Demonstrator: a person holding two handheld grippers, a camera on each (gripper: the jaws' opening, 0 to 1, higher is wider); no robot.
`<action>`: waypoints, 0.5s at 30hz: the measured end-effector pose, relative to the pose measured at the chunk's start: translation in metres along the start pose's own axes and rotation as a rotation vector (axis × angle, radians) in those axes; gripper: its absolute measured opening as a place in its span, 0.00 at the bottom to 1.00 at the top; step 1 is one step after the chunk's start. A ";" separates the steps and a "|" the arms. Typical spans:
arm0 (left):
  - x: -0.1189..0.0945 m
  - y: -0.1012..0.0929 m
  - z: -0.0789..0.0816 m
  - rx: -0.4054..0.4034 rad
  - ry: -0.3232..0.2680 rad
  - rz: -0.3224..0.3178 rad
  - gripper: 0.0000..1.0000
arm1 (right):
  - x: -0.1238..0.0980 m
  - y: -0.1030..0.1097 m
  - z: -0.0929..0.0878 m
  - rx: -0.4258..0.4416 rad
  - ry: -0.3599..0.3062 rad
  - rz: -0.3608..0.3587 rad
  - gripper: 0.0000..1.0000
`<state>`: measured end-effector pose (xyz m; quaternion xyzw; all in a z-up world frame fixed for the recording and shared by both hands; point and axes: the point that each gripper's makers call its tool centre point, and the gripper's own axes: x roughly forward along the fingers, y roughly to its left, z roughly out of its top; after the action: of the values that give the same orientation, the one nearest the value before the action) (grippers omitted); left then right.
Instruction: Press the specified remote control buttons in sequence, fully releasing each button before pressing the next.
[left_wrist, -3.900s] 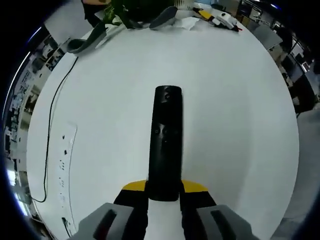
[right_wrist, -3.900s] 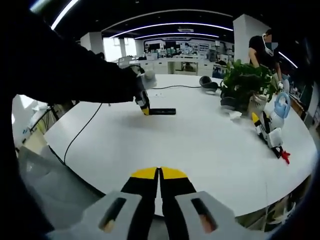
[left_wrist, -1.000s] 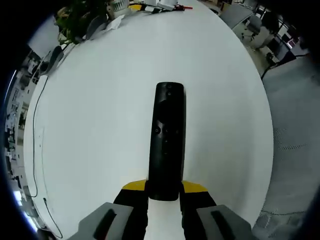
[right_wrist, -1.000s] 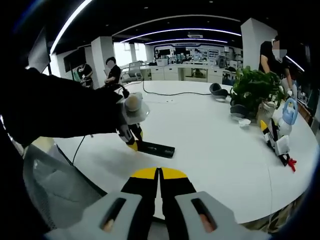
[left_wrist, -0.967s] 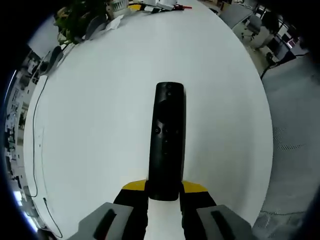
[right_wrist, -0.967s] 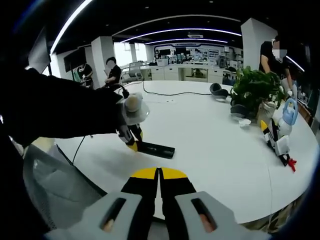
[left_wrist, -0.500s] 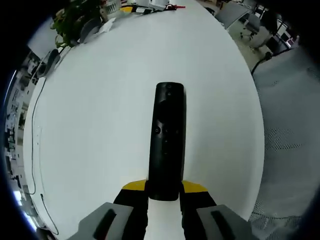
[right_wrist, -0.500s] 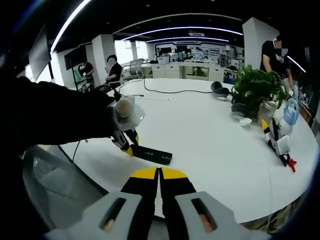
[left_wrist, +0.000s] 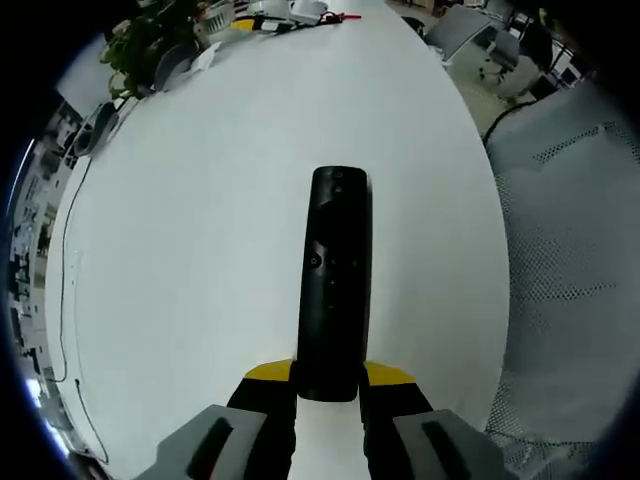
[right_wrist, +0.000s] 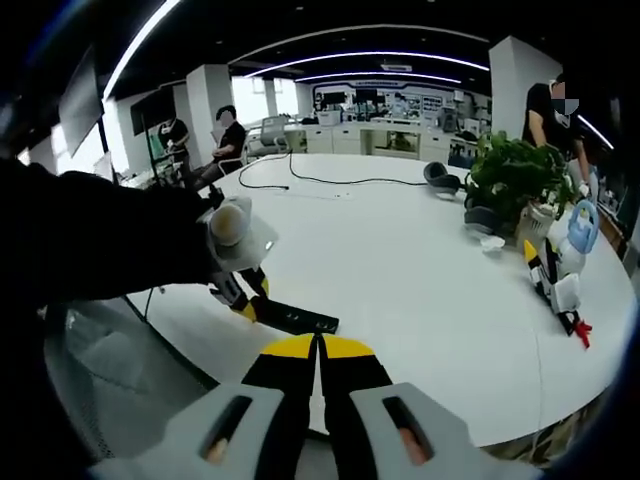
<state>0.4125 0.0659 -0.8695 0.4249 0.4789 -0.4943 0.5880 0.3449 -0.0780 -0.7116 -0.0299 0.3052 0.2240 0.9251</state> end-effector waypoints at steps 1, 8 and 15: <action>0.000 -0.001 0.000 -0.006 -0.002 0.000 0.24 | 0.000 0.000 0.000 -0.002 -0.001 0.001 0.00; -0.002 -0.011 -0.002 -0.031 -0.035 0.002 0.24 | 0.000 0.002 0.000 -0.010 0.001 0.006 0.00; -0.002 -0.019 -0.002 -0.037 -0.038 0.008 0.24 | 0.000 0.002 0.000 -0.010 0.000 0.008 0.00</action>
<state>0.3935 0.0657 -0.8681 0.4062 0.4750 -0.4911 0.6068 0.3439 -0.0759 -0.7109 -0.0335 0.3043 0.2291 0.9240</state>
